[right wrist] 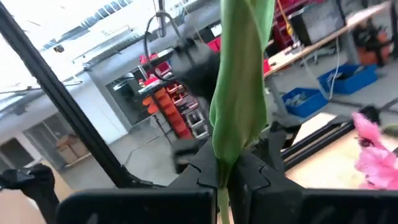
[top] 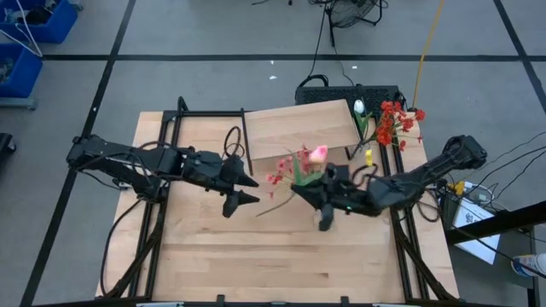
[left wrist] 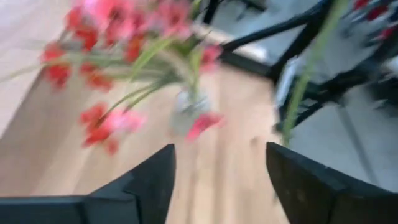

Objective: Pick and place flowers into a vace then onto a shelf
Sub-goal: Put the pink flower into the bottom transparent vase

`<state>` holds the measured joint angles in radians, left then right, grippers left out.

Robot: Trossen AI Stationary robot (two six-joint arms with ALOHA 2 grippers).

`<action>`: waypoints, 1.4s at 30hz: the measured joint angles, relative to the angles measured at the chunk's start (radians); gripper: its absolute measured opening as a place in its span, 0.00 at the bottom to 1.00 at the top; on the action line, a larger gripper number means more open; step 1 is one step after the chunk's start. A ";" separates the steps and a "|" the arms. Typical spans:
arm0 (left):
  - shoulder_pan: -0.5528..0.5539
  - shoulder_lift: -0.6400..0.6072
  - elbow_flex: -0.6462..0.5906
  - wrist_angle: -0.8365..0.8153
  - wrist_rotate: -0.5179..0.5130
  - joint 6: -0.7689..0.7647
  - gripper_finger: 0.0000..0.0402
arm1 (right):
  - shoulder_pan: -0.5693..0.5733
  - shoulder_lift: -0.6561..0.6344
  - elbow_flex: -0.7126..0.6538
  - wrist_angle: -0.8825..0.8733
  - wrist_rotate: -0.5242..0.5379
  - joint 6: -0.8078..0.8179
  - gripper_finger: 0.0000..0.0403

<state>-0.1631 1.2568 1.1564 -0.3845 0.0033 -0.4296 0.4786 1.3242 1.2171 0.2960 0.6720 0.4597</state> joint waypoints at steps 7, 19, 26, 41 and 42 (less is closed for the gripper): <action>0.006 0.000 0.000 -0.183 -0.092 -0.046 0.73 | 0.168 -0.082 0.000 -0.066 0.225 -0.165 0.00; 0.006 0.000 -0.021 -0.287 -0.202 -0.151 0.74 | 0.362 -0.099 0.000 -0.264 0.511 -0.051 0.00; 0.019 0.000 -0.058 -0.286 -0.198 -0.223 0.74 | 0.395 -0.099 0.000 -0.521 0.509 0.217 0.00; 0.020 0.000 -0.067 -0.258 -0.216 -0.261 0.74 | 0.302 -0.107 0.000 -0.965 0.311 0.584 0.00; 0.020 0.000 -0.067 -0.258 -0.217 -0.262 0.74 | 0.294 -0.108 0.000 -0.969 0.296 0.583 0.00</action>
<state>-0.1432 1.2568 1.0897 -0.6420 -0.2142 -0.6916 0.7728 1.2163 1.2175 -0.6734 0.9684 1.0427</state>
